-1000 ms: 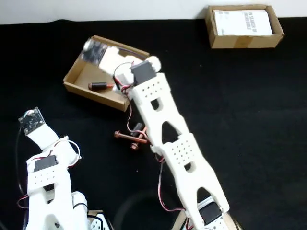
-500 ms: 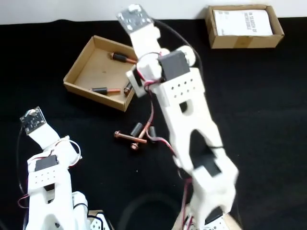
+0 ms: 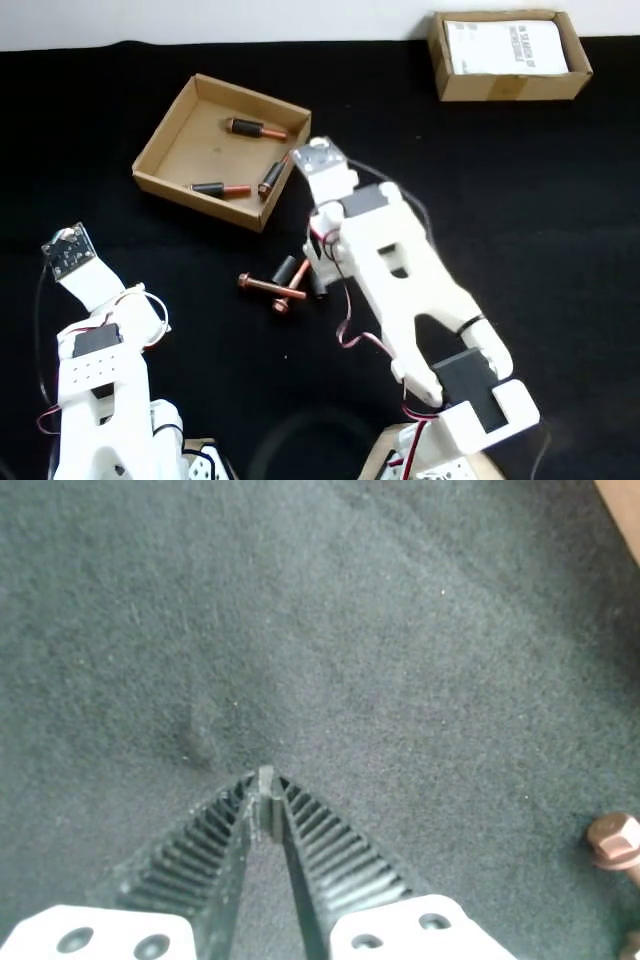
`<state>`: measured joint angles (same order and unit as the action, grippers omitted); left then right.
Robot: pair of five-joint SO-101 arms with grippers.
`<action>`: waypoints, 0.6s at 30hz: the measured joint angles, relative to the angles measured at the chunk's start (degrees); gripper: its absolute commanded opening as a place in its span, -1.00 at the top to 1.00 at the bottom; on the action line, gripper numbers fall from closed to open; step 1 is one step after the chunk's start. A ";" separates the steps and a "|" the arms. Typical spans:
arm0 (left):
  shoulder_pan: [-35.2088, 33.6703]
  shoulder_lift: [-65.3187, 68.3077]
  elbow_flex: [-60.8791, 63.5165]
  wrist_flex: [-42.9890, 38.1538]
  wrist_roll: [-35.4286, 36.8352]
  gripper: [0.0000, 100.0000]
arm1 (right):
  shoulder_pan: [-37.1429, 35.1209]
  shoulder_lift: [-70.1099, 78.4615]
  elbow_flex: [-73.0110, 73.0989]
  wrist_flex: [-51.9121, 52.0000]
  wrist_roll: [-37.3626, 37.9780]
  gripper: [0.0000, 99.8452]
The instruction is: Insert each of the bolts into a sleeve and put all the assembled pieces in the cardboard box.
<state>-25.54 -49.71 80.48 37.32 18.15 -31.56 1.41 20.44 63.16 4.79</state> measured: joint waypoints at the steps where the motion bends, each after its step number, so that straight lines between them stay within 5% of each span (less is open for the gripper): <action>1: 0.00 0.00 0.00 0.00 0.00 0.98 | 0.00 0.09 1.58 -2.73 0.00 0.69; 18: 0.00 0.00 0.00 0.00 0.00 0.98 | -4.40 1.32 5.19 -10.46 -4.84 0.69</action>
<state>-25.54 -49.71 80.48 37.32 18.15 -35.96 2.73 25.63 52.70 -0.04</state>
